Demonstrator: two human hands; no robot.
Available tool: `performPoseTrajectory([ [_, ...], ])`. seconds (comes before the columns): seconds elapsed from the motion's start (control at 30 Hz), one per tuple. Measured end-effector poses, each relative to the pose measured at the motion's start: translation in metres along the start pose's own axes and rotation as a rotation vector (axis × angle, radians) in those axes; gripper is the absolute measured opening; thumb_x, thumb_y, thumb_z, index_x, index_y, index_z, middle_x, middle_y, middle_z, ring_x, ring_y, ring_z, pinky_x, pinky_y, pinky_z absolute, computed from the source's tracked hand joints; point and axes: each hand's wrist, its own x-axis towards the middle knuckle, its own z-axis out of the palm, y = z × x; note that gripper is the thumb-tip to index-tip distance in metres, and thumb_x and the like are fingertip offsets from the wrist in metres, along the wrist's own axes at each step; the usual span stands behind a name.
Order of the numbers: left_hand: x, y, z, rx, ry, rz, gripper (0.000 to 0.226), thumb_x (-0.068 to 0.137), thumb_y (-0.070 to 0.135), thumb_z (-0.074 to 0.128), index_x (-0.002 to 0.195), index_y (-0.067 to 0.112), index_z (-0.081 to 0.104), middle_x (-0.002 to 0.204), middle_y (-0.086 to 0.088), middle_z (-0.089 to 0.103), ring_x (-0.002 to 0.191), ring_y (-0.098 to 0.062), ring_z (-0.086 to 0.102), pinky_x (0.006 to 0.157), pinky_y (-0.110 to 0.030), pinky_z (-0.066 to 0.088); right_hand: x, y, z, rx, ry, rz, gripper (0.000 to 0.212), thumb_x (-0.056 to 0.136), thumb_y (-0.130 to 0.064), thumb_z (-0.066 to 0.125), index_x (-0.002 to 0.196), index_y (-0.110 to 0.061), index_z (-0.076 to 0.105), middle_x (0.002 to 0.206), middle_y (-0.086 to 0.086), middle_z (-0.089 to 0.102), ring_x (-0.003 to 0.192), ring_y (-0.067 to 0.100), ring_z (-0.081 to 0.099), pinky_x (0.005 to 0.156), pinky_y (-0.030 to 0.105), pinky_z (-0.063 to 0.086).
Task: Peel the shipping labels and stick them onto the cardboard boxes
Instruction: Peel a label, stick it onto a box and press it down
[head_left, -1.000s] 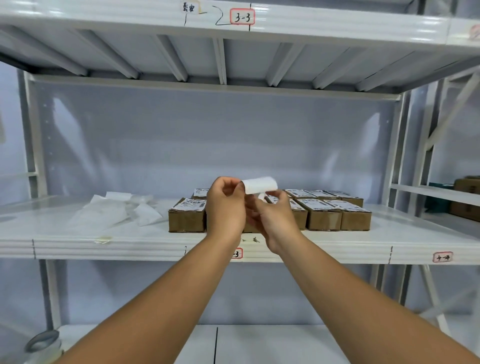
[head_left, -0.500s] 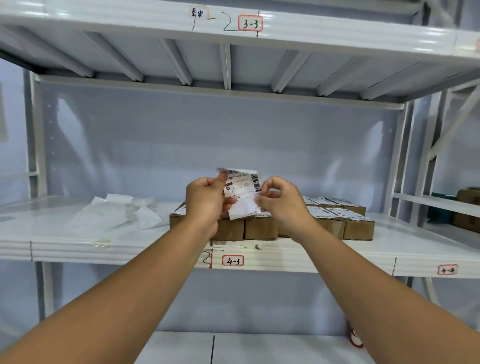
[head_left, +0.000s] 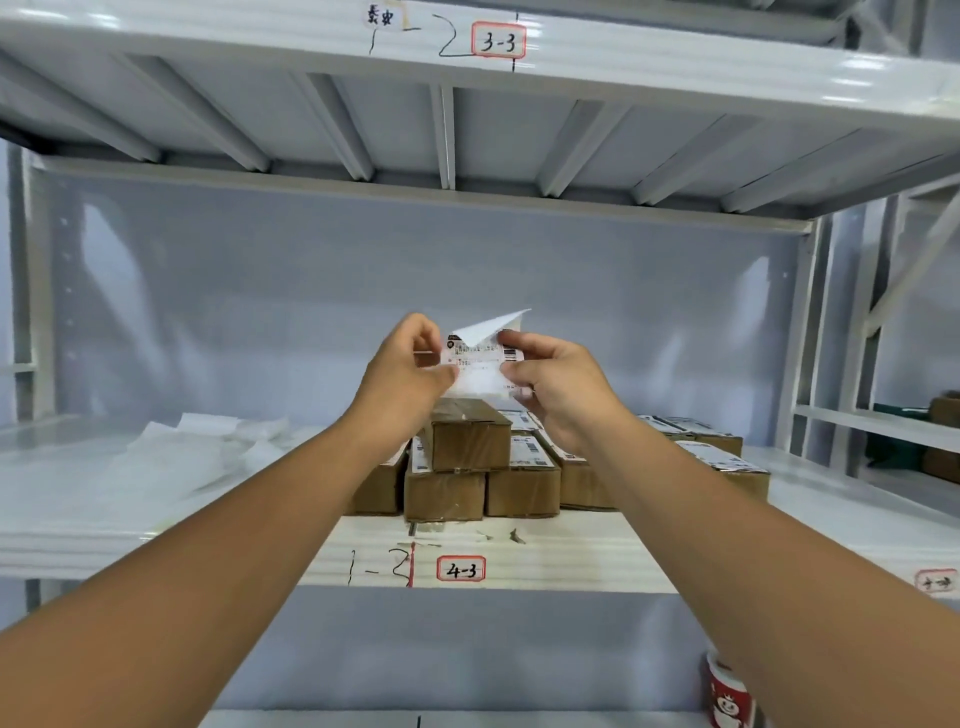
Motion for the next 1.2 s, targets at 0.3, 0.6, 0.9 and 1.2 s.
performPoseTrajectory([
  [0.3, 0.024, -0.036, 0.001, -0.129, -0.165, -0.130, 0.033, 0.087, -0.001, 0.060, 0.106, 0.026, 0.066, 0.114, 0.007, 0.055, 0.092, -0.013, 0.063, 0.079, -0.031, 0.057, 0.043, 0.031, -0.007, -0.072, -0.077, 0.064, 0.048, 0.088, 0.013, 0.050, 0.128, -0.011, 0.058, 0.111, 0.002, 0.064, 0.086, 0.016, 0.060, 0.073, 0.025, 0.045],
  [0.6, 0.045, -0.054, 0.005, -0.043, -0.166, -0.182, 0.041, 0.087, 0.005, 0.063, 0.126, 0.016, 0.058, 0.091, 0.014, 0.062, 0.086, -0.010, 0.066, 0.087, -0.028, 0.052, 0.067, 0.045, -0.012, -0.431, -0.134, 0.019, 0.054, 0.091, 0.003, 0.051, 0.140, -0.021, 0.047, 0.119, -0.001, 0.060, 0.067, 0.014, 0.051, 0.059, 0.022, 0.041],
  [0.9, 0.036, -0.055, 0.014, 0.248, -0.069, -0.112, 0.032, 0.088, 0.017, 0.059, 0.119, 0.025, 0.062, 0.099, 0.000, 0.068, 0.086, -0.024, 0.066, 0.076, -0.031, 0.052, 0.064, 0.054, -0.019, -0.476, -0.213, 0.044, 0.051, 0.092, 0.005, 0.049, 0.139, -0.012, 0.046, 0.111, 0.002, 0.062, 0.052, -0.007, 0.054, 0.053, 0.009, 0.041],
  [1.2, 0.033, -0.062, 0.015, 0.313, -0.079, -0.128, 0.039, 0.087, 0.013, 0.060, 0.125, 0.019, 0.059, 0.109, -0.001, 0.061, 0.076, -0.005, 0.057, 0.050, 0.001, 0.038, 0.061, 0.053, -0.017, -0.531, -0.241, 0.037, 0.051, 0.092, 0.002, 0.053, 0.140, -0.014, 0.046, 0.126, 0.000, 0.058, 0.097, 0.011, 0.061, 0.081, 0.017, 0.050],
])
